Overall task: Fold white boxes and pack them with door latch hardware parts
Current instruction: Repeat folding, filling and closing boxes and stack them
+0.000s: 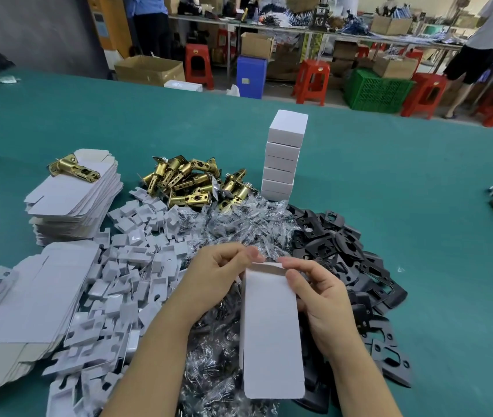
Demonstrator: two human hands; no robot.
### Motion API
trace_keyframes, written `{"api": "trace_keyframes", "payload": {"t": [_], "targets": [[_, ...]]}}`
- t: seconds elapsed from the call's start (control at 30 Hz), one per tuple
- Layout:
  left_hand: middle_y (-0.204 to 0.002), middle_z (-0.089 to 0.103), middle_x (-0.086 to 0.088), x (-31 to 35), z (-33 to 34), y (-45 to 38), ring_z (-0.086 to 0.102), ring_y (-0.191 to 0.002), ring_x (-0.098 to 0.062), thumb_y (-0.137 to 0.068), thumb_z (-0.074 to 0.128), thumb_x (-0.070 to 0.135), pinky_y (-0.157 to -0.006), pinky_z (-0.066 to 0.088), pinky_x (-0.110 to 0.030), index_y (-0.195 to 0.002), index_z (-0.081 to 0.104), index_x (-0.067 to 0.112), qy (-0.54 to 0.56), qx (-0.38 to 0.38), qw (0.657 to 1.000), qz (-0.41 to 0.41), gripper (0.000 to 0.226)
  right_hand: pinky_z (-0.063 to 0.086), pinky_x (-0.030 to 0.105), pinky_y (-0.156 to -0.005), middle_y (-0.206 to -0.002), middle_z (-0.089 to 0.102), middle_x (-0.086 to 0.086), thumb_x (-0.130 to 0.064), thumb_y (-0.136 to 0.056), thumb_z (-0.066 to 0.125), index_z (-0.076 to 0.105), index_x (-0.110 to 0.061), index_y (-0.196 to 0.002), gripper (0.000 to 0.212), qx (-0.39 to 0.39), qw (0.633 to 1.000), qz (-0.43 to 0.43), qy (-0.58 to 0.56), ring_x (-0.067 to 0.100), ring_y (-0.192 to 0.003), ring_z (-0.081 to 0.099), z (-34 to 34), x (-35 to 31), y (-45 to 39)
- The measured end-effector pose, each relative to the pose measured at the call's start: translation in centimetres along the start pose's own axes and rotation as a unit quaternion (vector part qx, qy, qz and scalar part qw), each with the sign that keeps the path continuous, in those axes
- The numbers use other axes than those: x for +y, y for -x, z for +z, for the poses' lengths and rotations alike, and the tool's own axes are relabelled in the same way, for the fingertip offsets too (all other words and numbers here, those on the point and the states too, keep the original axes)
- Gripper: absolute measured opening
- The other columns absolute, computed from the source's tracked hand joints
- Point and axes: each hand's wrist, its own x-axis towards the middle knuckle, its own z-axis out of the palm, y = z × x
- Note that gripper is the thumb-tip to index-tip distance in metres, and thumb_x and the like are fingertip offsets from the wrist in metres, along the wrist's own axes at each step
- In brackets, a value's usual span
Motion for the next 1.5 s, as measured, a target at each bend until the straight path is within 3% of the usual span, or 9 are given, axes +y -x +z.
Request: {"api": "trace_keyframes", "payload": {"t": [0.2,0.37,0.47,0.57,0.7,0.9,1.07,1.2,1.5], "targets": [[-0.076,0.069,0.006,-0.6,0.2,-0.1,0.056,-0.066,-0.004,-0.092,0.074,0.028,-0.060,0.044,-0.016,-0.088,0.078,0.037,-0.032,-0.013,0.999,-0.016,0.011,0.061,0.039,-0.076,-0.118,0.076,0.001,-0.028,-0.078,0.075,0.079,-0.018,-0.088,0.016,0.007,1.000,-0.012,0.026,0.020,-0.100,0.072,0.1,0.0,0.0],[-0.095,0.076,0.004,-0.4,0.6,0.1,0.069,-0.090,-0.027,-0.089,0.069,0.034,-0.079,0.058,-0.043,-0.101,0.079,0.042,-0.033,-0.050,0.998,-0.027,0.018,0.060,0.031,-0.080,-0.121,0.075,-0.001,-0.028,-0.082,0.072,0.081,-0.024,-0.096,0.017,0.012,0.999,-0.023,0.026,0.020,-0.105,0.072,0.1,-0.3,0.1],[-0.094,0.076,0.003,-0.3,0.8,0.2,0.068,-0.090,-0.028,-0.085,0.069,0.036,-0.080,0.058,-0.045,-0.099,0.079,0.041,-0.022,-0.038,0.999,-0.021,0.018,0.060,0.031,-0.078,-0.125,0.073,-0.002,-0.029,-0.085,0.072,0.073,-0.033,-0.115,0.030,0.004,1.000,-0.027,0.011,0.017,-0.106,0.072,0.3,-0.4,0.1],[-0.091,0.075,0.000,-0.3,0.9,0.2,0.069,-0.086,-0.028,-0.083,0.070,0.037,-0.074,0.057,-0.041,-0.097,0.078,0.037,-0.015,-0.039,0.999,-0.020,0.016,0.059,0.028,-0.071,-0.110,0.077,0.006,-0.025,-0.087,0.079,0.073,-0.032,-0.102,0.018,0.021,0.999,-0.031,0.026,0.018,-0.093,0.073,0.4,-0.5,0.2],[-0.088,0.072,0.007,-0.4,1.0,0.2,0.067,-0.080,-0.015,-0.078,0.073,0.046,-0.073,0.057,-0.041,-0.093,0.074,0.032,-0.009,-0.058,0.998,-0.034,0.021,0.058,0.028,-0.070,-0.105,0.077,0.006,-0.019,-0.087,0.074,0.076,-0.023,-0.096,0.010,0.001,0.997,-0.044,0.065,0.017,-0.089,0.072,0.3,-0.5,0.4],[-0.120,0.069,0.027,-0.3,1.6,0.4,0.062,-0.114,0.006,-0.088,0.065,0.055,-0.101,0.051,-0.034,-0.125,0.069,0.043,-0.059,-0.102,0.992,-0.036,0.040,0.059,0.040,-0.085,-0.126,0.071,-0.004,-0.013,-0.087,0.075,0.077,-0.026,-0.091,0.014,0.007,0.995,-0.055,0.088,0.025,-0.105,0.073,0.5,0.1,0.1],[-0.112,0.071,0.025,0.1,1.4,0.4,0.066,-0.101,0.002,-0.097,0.066,0.039,-0.081,0.052,-0.020,-0.110,0.077,0.043,-0.016,-0.038,0.999,-0.023,0.018,0.059,0.025,-0.071,-0.120,0.074,-0.006,-0.015,-0.094,0.070,0.068,-0.026,-0.123,0.031,-0.012,0.999,-0.027,0.036,0.011,-0.098,0.073,0.4,-0.2,0.1],[-0.108,0.073,0.022,0.3,0.7,0.2,0.069,-0.094,-0.003,-0.098,0.065,0.033,-0.077,0.050,-0.024,-0.101,0.079,0.044,0.029,0.040,0.998,-0.040,0.018,0.058,0.031,-0.062,-0.103,0.078,0.005,-0.028,-0.083,0.075,0.071,-0.036,-0.116,0.034,-0.066,0.997,0.048,0.003,0.021,-0.082,0.074,0.6,-0.9,0.3],[-0.114,0.075,0.012,1.1,-0.8,0.9,0.069,-0.098,-0.007,-0.097,0.060,0.048,-0.078,0.054,-0.023,-0.119,0.073,0.043,0.048,-0.061,0.995,-0.056,0.026,0.059,0.032,-0.067,-0.111,0.077,0.013,-0.031,-0.077,0.078,0.076,-0.031,-0.122,0.045,-0.118,0.990,0.069,-0.028,0.022,-0.087,0.075,1.1,-0.8,0.8]]}}
